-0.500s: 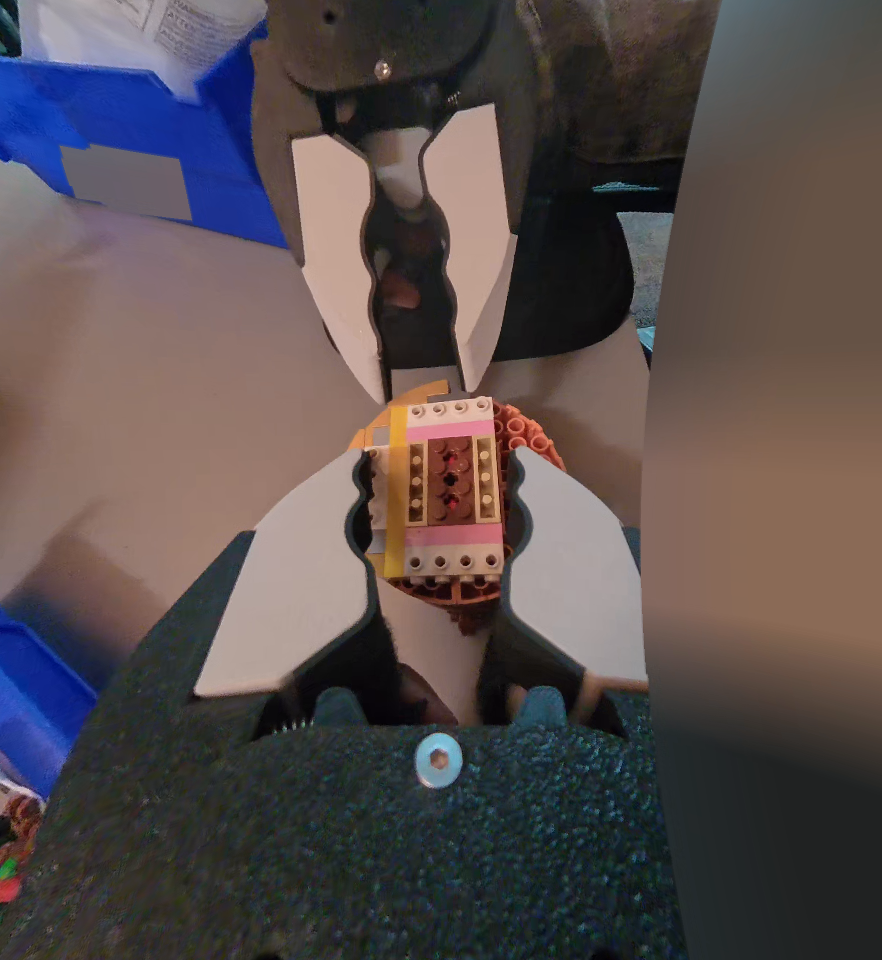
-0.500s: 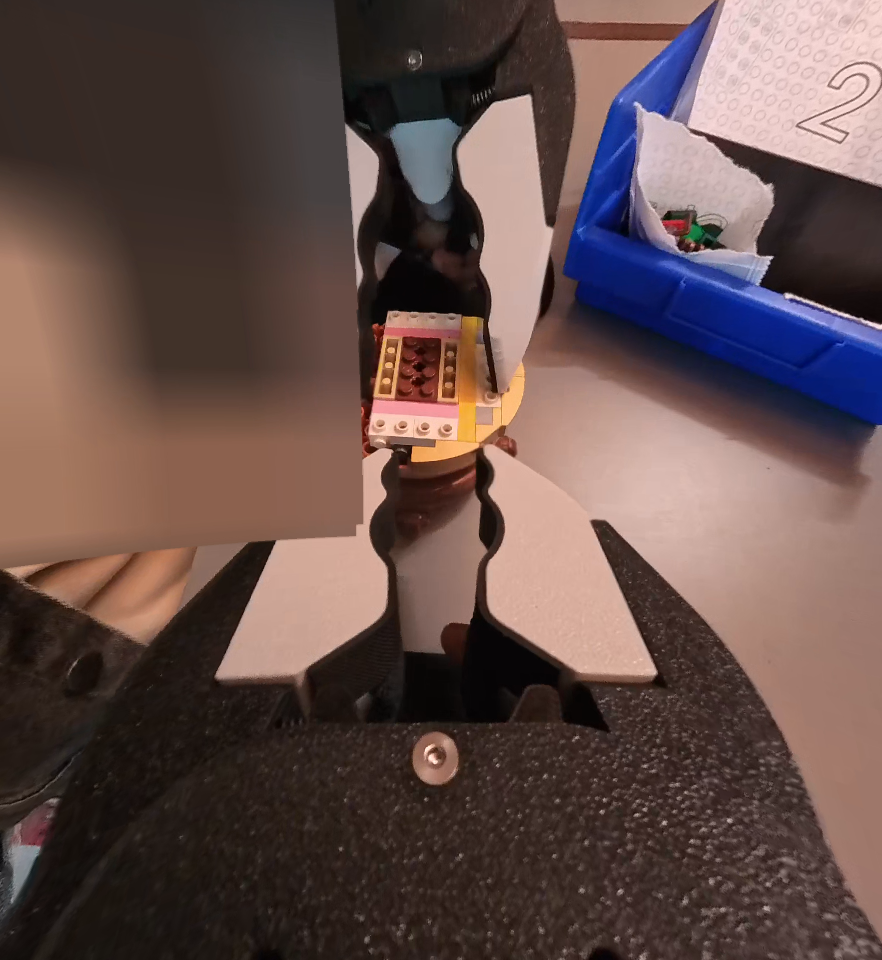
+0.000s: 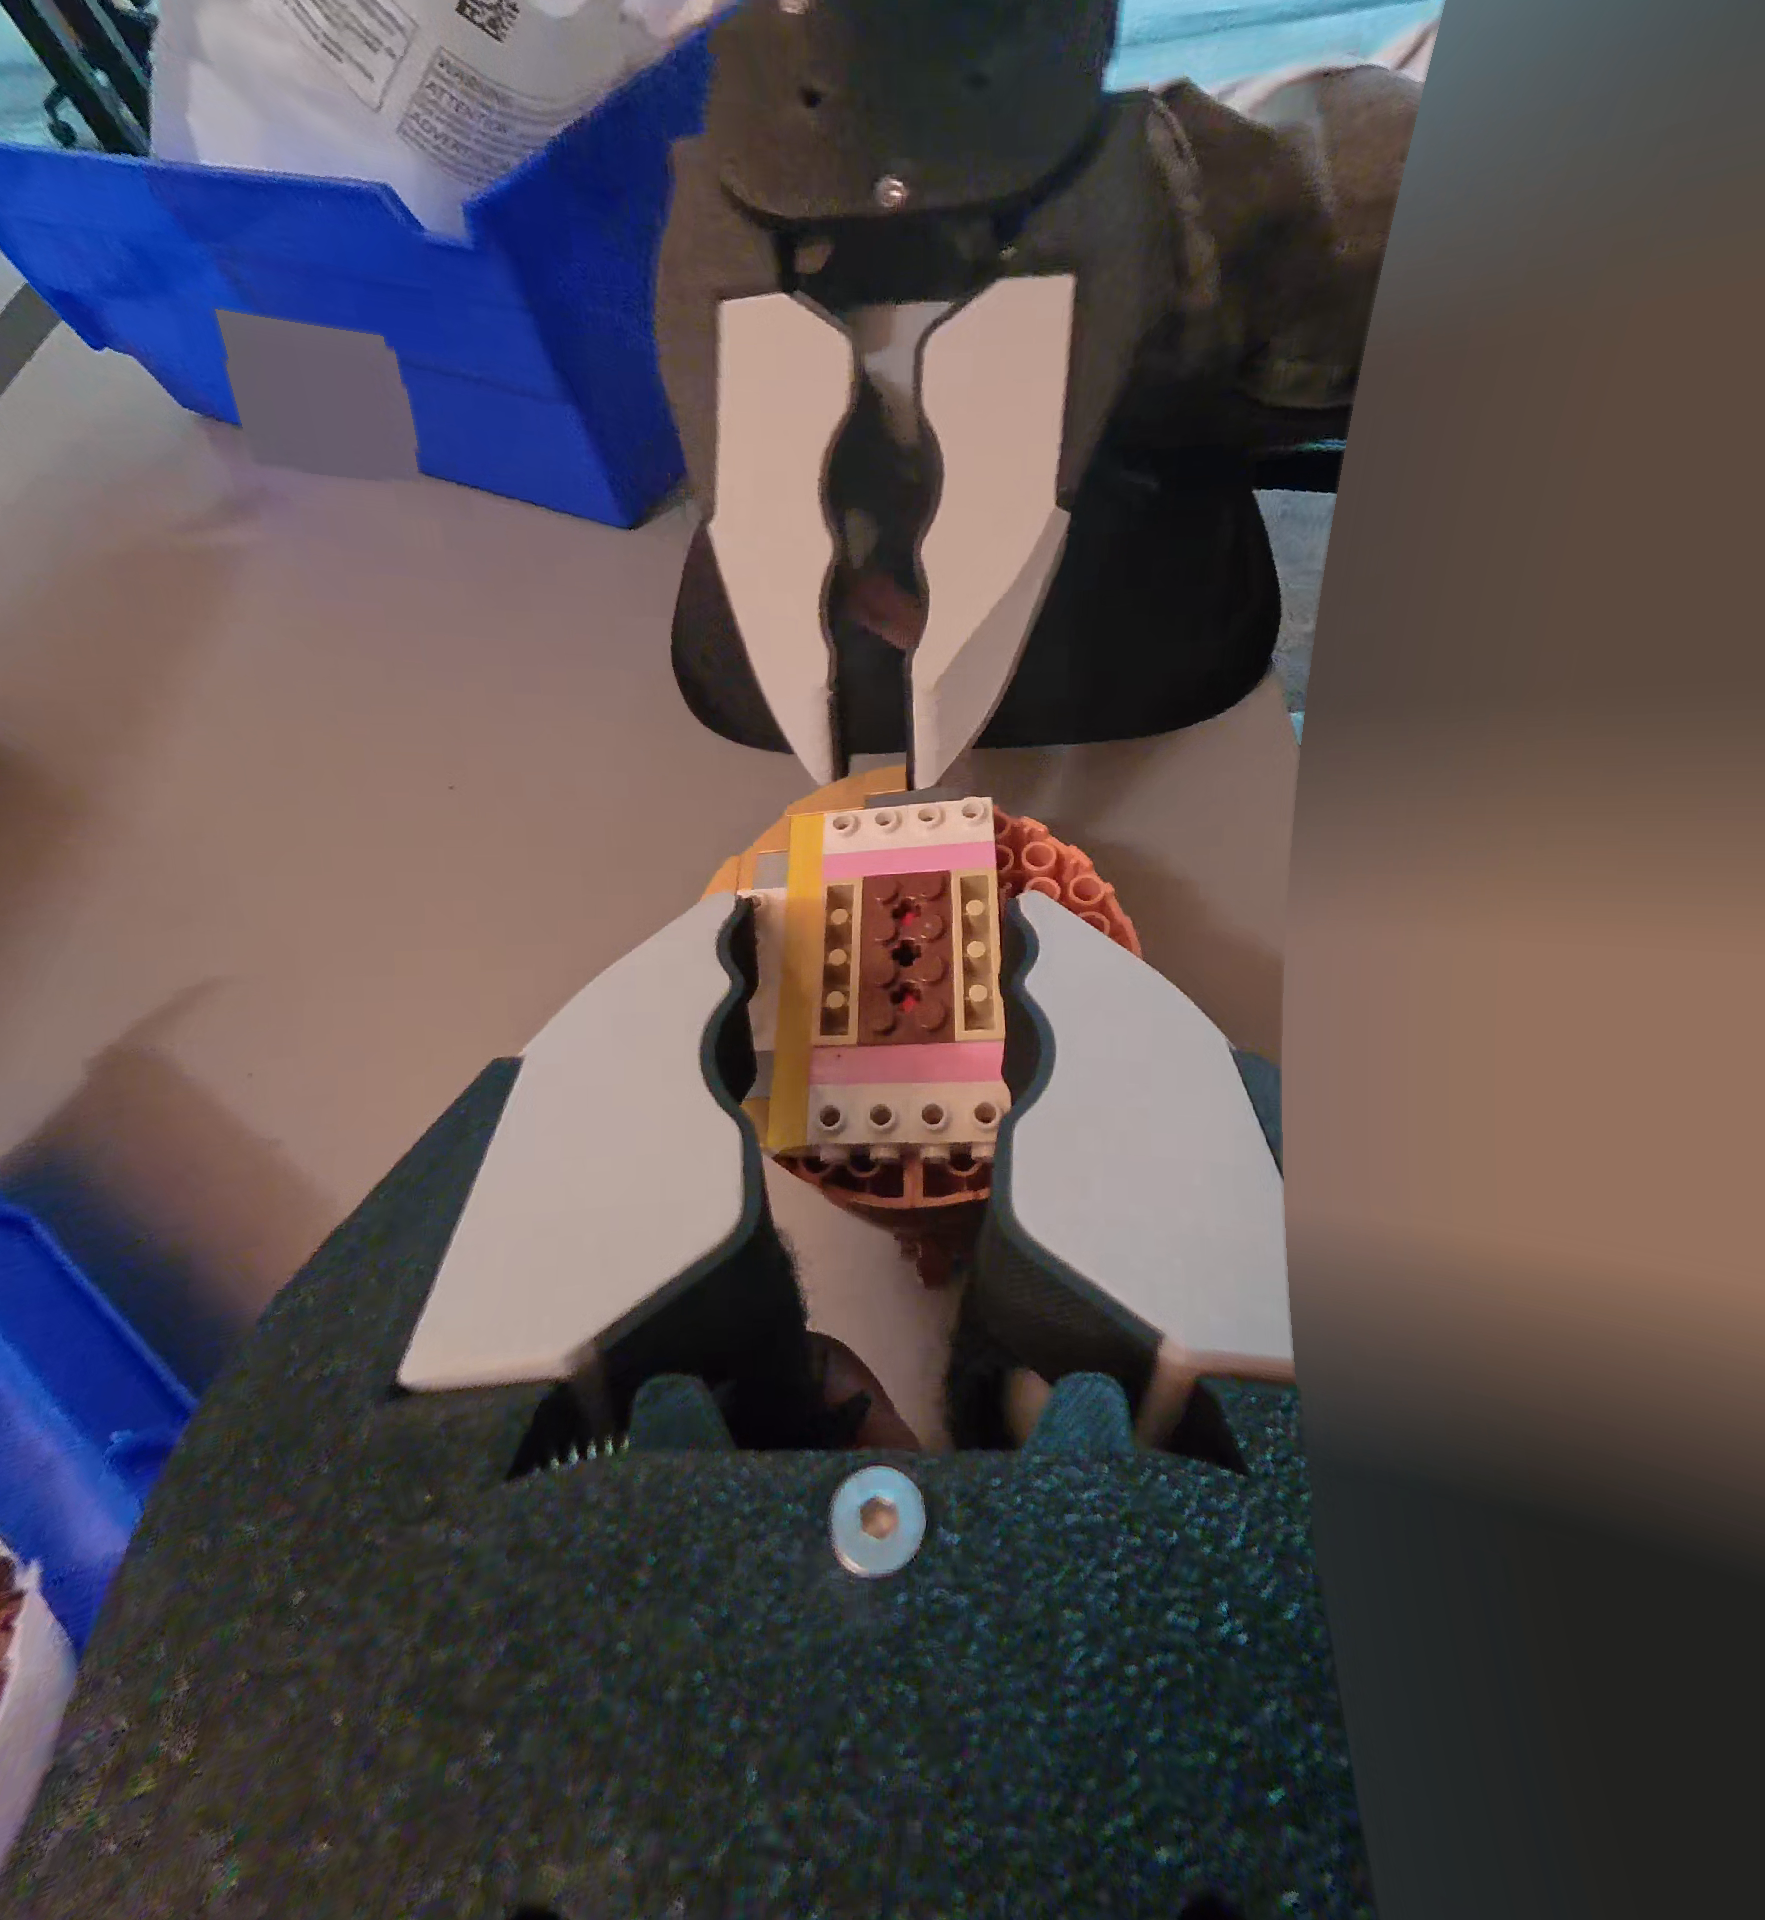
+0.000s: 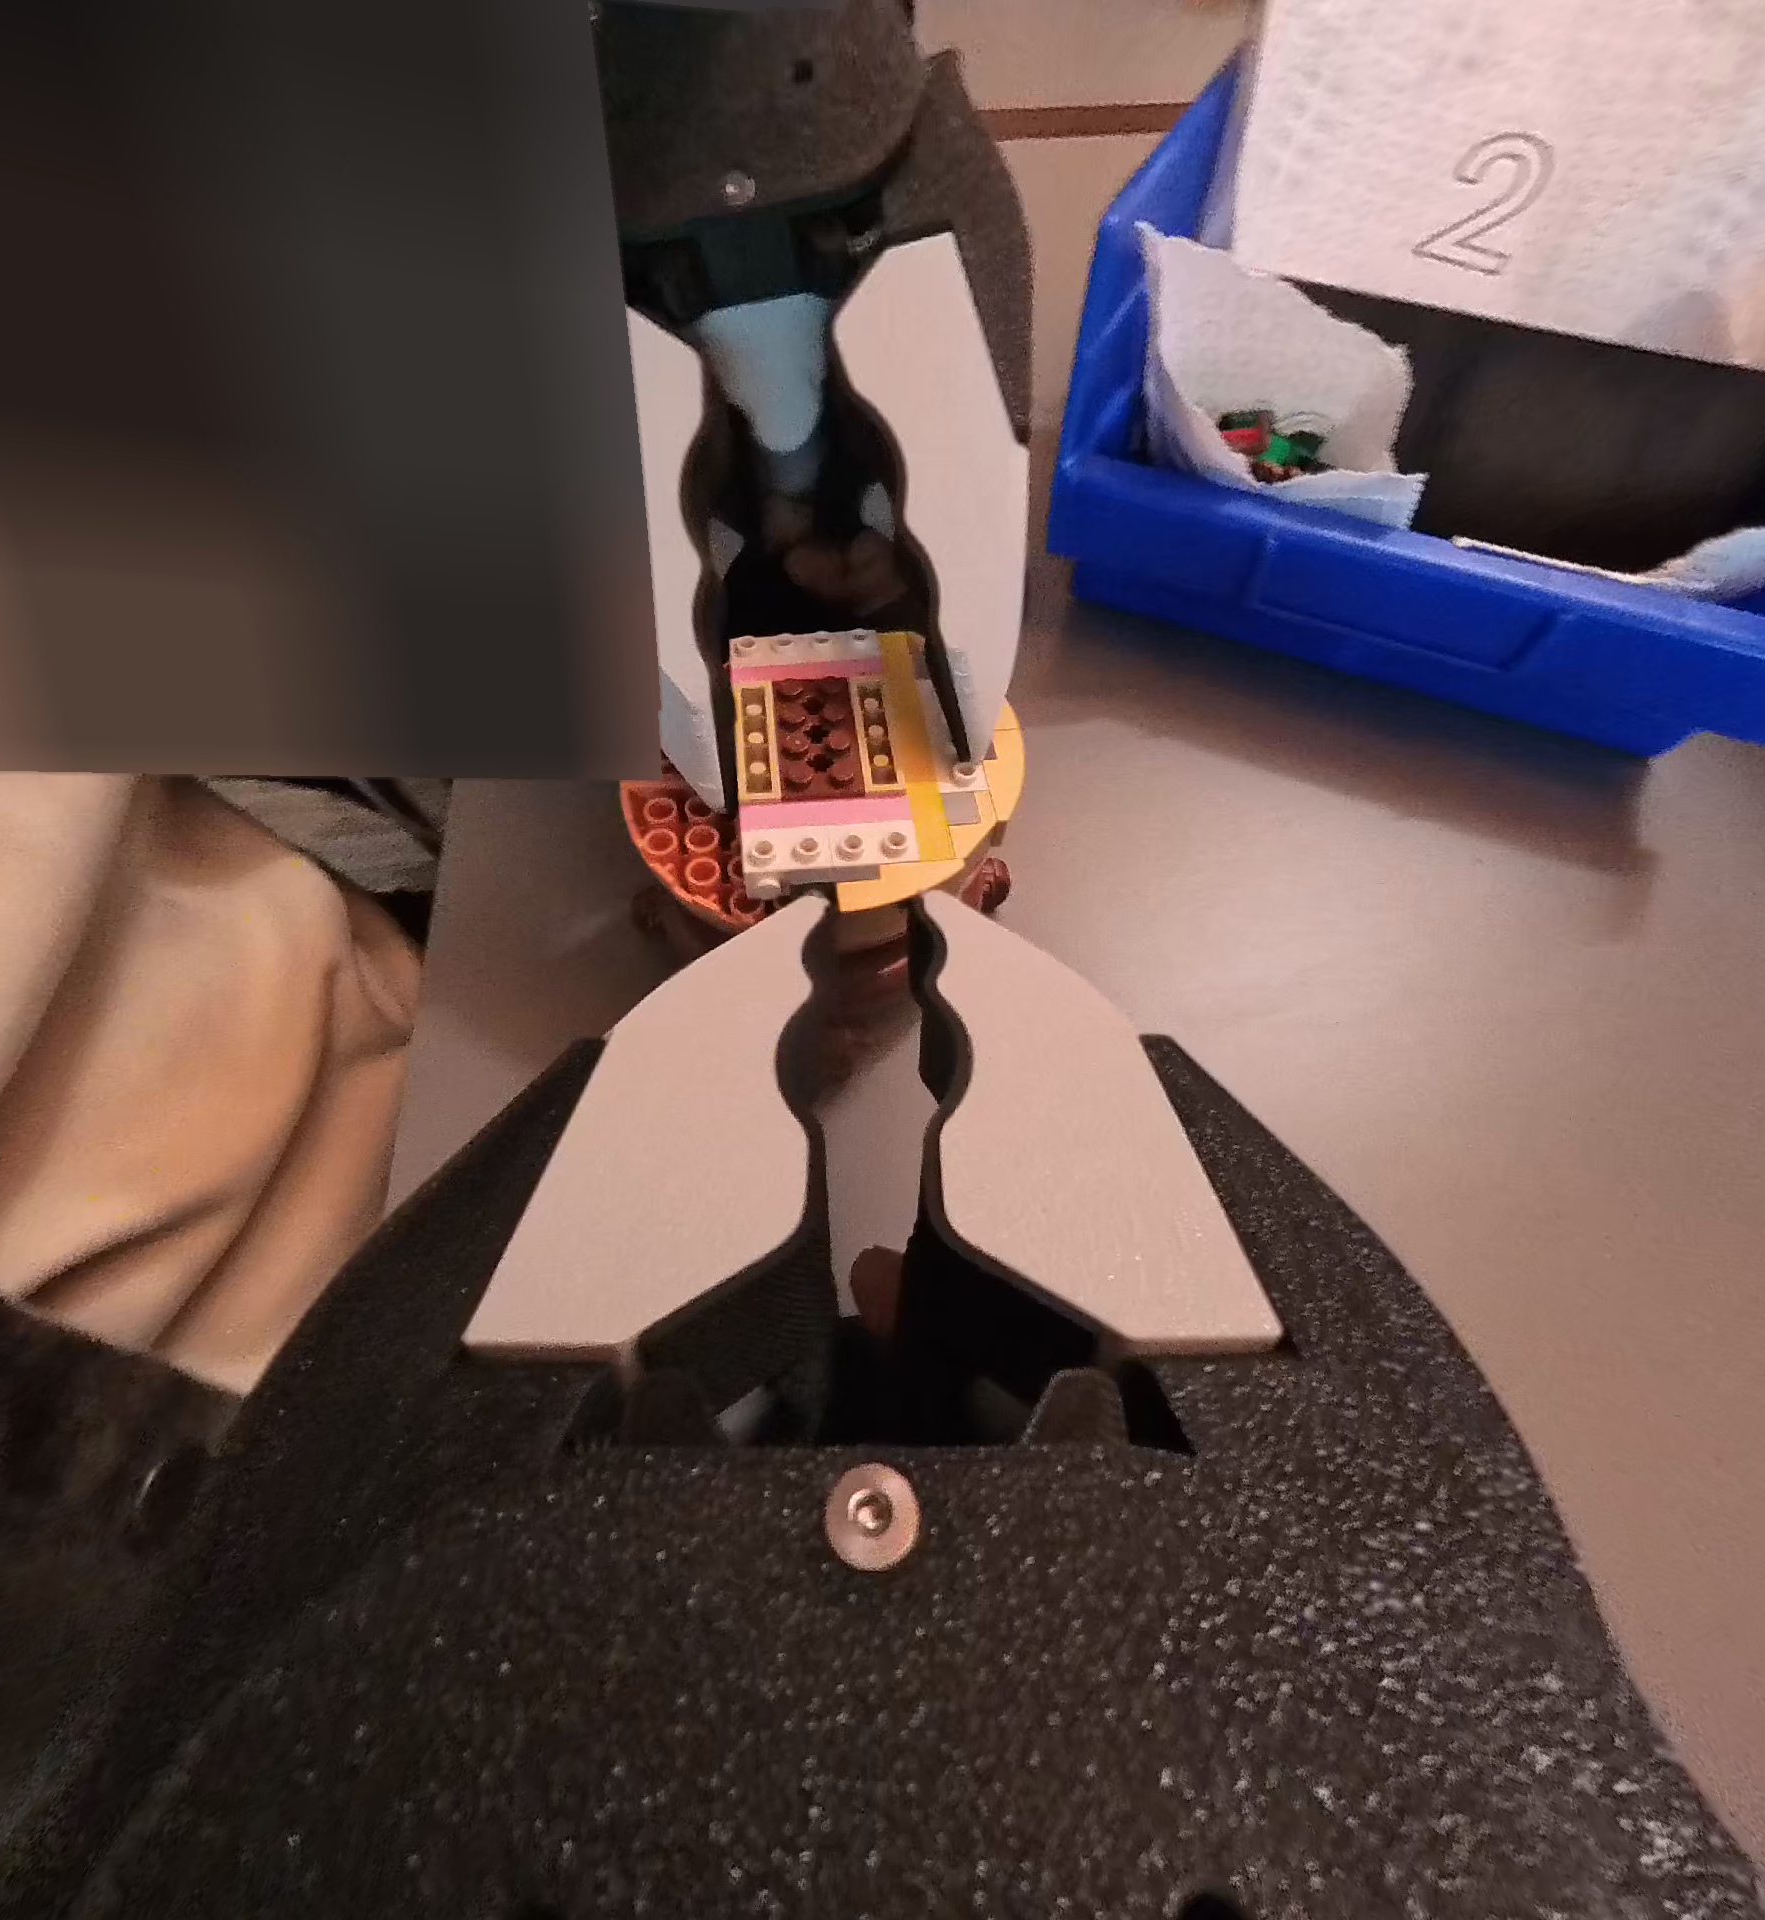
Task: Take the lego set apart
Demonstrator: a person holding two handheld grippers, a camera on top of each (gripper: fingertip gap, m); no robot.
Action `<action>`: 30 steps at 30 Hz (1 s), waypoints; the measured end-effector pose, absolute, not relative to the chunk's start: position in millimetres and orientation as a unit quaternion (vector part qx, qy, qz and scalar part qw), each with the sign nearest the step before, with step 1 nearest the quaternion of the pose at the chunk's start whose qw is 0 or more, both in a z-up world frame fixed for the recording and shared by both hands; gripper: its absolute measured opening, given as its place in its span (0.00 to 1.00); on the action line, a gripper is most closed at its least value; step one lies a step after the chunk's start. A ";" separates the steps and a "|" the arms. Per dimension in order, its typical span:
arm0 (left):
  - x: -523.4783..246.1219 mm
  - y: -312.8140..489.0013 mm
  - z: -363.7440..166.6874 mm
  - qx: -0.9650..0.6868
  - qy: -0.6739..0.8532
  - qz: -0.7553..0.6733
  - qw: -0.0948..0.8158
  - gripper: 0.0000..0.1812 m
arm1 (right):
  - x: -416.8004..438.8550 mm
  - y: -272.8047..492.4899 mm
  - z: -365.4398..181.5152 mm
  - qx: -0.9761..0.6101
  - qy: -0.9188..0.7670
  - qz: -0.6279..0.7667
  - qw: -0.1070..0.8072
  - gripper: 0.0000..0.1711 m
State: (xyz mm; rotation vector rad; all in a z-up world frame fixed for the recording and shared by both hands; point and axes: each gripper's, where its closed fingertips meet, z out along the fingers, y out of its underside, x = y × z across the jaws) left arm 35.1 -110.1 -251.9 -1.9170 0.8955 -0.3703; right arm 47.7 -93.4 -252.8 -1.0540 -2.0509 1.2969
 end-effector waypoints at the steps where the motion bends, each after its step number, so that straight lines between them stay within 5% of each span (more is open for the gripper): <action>1: 36.9 -111.1 -251.4 -0.781 0.367 -0.153 0.481 0.19 | 46.8 -91.2 -252.6 -0.402 -0.744 0.463 0.267 0.05; 16: 34.3 -107.7 -252.4 -0.792 0.363 -0.098 0.481 0.19 | 43.5 -85.0 -249.7 -0.387 -0.753 0.315 0.429 0.00; 25: 37.2 -106.0 -252.8 -0.793 0.367 -0.087 0.479 0.19 | 38.4 -83.3 -216.7 -0.416 -0.665 0.432 0.444 0.00; 30: 37.4 -105.5 -252.2 -0.794 0.370 -0.069 0.477 0.18 | 37.5 -77.9 -242.8 -0.476 -0.693 0.425 0.335 0.00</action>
